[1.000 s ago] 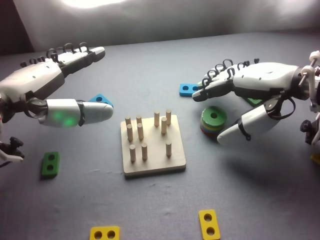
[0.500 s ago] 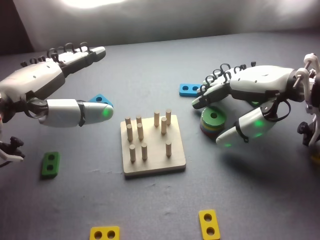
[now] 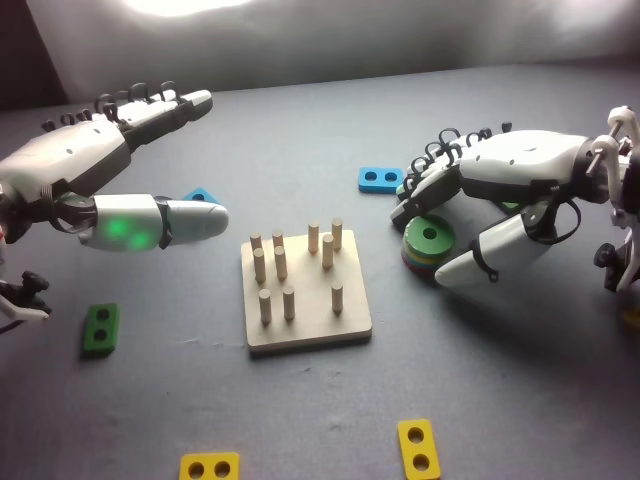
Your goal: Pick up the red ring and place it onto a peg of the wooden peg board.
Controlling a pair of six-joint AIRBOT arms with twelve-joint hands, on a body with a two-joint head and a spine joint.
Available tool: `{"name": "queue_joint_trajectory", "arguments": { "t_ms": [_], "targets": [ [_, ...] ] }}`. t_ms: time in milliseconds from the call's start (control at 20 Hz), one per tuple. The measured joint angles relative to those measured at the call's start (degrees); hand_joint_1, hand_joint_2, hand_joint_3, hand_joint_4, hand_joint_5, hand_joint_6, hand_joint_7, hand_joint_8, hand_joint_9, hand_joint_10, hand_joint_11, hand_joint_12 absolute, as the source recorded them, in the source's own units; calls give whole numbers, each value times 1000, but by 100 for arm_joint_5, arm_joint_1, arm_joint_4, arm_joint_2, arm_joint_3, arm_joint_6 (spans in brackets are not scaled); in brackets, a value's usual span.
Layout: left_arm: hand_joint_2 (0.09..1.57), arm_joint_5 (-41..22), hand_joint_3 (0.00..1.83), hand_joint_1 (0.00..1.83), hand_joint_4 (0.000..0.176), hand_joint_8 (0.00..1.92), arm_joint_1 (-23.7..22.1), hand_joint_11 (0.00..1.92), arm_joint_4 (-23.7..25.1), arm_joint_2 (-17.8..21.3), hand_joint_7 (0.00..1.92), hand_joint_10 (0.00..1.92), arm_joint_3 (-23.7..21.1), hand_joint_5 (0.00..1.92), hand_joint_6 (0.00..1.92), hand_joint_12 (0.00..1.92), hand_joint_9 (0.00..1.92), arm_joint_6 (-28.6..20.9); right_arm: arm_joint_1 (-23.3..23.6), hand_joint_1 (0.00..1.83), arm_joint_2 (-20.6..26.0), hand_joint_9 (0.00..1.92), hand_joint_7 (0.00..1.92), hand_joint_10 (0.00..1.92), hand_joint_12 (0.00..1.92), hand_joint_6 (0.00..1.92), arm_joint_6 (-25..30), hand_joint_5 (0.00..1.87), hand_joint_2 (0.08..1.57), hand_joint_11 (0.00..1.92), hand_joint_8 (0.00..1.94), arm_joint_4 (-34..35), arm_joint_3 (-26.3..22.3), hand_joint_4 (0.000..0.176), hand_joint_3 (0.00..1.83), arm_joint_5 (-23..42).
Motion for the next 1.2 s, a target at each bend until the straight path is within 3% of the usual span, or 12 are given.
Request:
{"name": "queue_joint_trajectory", "arguments": {
  "t_ms": [50, 100, 150, 250, 450, 600, 750, 900, 1000, 1100, 1200],
  "targets": [
    [997, 0, 1, 410, 176, 0, 0, 0, -2, 2, 0, 0, 0, 80, 4, 0, 0, 0, 0, 985, 0, 300, 498, 25, 621, 980, 0, 817, 1205, 0, 11, 2, 0, 57, 0, 9],
    [998, 0, 1, 410, 176, 0, 0, 0, 0, 2, 0, 0, 0, 79, 3, 0, 0, 0, 0, 992, 0, 303, 508, 23, 632, 1215, 11, 795, 1214, 0, 8, 22, 11, 52, 0, 20],
    [1000, 0, 2, 410, 176, 0, 0, 0, 0, 2, 0, 0, 0, 81, 3, 0, 0, 0, 9, 1036, 2, 319, 530, 26, 722, 1252, 15, 797, 1211, 0, 11, 17, 11, 0, 0, 37],
    [999, -2, 2, 418, 176, 0, 0, 0, 0, 2, 0, 0, 0, 82, 3, 0, 0, 0, 22, 1035, 0, 321, 533, 21, 854, 1266, 24, 801, 1210, 0, 4, 20, 11, 0, 0, 33],
    [990, -2, 0, 410, 176, 0, 0, 0, 9, 2, 0, 0, 0, 84, 3, 0, 0, 0, 22, 1018, 0, 331, 553, 22, 899, 1278, 24, 796, 1212, 0, 9, 15, 11, 0, 1, 55],
    [995, -2, 0, 398, 176, 0, 0, 0, 2, 2, 0, 0, 0, 78, 1, 0, 0, 0, 22, 1069, 0, 306, 575, 8, 659, 1244, 129, 815, 1202, 0, 5, -2, 24, 0, 0, 76],
    [994, -24, 0, 394, 175, 0, 85, 0, -90, 7, 0, 0, 0, 74, 0, 0, 0, 0, 22, 1076, 7, 303, 572, 4, 632, 1257, 411, 808, 1205, 0, 2, -35, 42, 0, 1, 365],
    [1003, -13, 3, 404, 176, 0, 138, 0, -162, 9, 0, 0, 26, 73, 0, 0, 0, 0, 22, 1092, 17, 314, 525, 6, 949, 1284, 715, 786, 1216, 0, 11, -76, 39, 0, 0, 787],
    [1009, -2, 5, 426, 176, 0, 157, 0, -197, 9, 0, 0, 70, 79, 2, 0, 0, 0, 44, 1080, 48, 289, 503, 1, 976, 1284, 791, 790, 1216, 0, 2, -162, -22, 0, 0, 944],
    [1012, -13, 5, 418, 176, 0, 157, 0, -238, 7, 0, 0, 85, 73, 0, 0, 0, 0, 109, 1097, 129, 272, 513, 0, 909, 1229, 804, 828, 1194, 0, 3, -258, -166, 0, 0, 1064],
    [1004, -11, 0, 419, 176, 0, 157, 0, -240, 7, 0, 0, 96, 73, 0, 0, 0, -2, 184, 1042, 140, 234, 538, 9, 636, 1238, 922, 830, 1194, 0, 6, -374, -251, 0, 1, 1231]
  ]
}}
